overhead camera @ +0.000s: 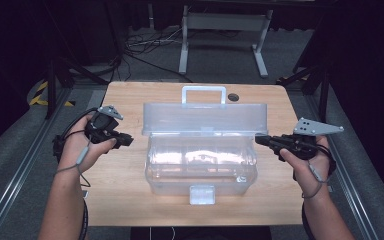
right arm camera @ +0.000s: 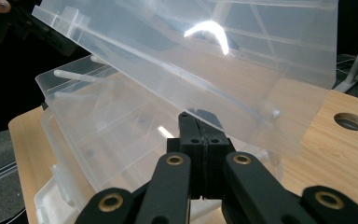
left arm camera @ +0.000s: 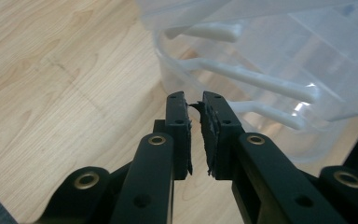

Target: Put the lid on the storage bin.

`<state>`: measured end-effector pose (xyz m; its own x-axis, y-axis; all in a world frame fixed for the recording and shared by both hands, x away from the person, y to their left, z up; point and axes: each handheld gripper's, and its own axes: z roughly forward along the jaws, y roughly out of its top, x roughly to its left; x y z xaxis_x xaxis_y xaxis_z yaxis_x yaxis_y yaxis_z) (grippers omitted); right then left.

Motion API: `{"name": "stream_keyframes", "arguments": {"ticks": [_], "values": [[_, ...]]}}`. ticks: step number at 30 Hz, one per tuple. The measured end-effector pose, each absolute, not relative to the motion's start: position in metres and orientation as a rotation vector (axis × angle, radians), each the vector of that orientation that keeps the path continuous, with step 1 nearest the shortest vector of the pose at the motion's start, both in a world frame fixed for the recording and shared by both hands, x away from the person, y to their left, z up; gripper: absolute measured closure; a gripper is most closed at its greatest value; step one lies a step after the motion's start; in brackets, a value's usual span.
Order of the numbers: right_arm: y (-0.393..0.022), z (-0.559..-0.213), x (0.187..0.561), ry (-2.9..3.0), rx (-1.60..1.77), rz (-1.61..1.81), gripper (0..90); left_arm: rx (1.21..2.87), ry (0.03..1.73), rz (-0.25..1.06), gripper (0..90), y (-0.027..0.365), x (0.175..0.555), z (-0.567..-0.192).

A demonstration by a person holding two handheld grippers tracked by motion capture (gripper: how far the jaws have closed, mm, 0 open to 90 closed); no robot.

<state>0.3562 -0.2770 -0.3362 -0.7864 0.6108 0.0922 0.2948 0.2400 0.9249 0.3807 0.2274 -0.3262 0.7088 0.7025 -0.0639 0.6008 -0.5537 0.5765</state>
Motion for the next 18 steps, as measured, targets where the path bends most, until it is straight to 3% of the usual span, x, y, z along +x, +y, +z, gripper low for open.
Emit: {"name": "stream_keyframes", "arguments": {"ticks": [9, 18], "values": [[-0.276, -0.337, 0.356, 2.230, 0.850, 1.533, 90.0, 2.264, 1.060, 0.229, 78.0, 0.240, 0.383, -0.343], [-0.277, -0.338, 0.355, 2.249, 0.851, 1.530, 90.0, 2.262, 1.149, 0.274, 61.2, 0.246, 0.388, -0.359]]}}
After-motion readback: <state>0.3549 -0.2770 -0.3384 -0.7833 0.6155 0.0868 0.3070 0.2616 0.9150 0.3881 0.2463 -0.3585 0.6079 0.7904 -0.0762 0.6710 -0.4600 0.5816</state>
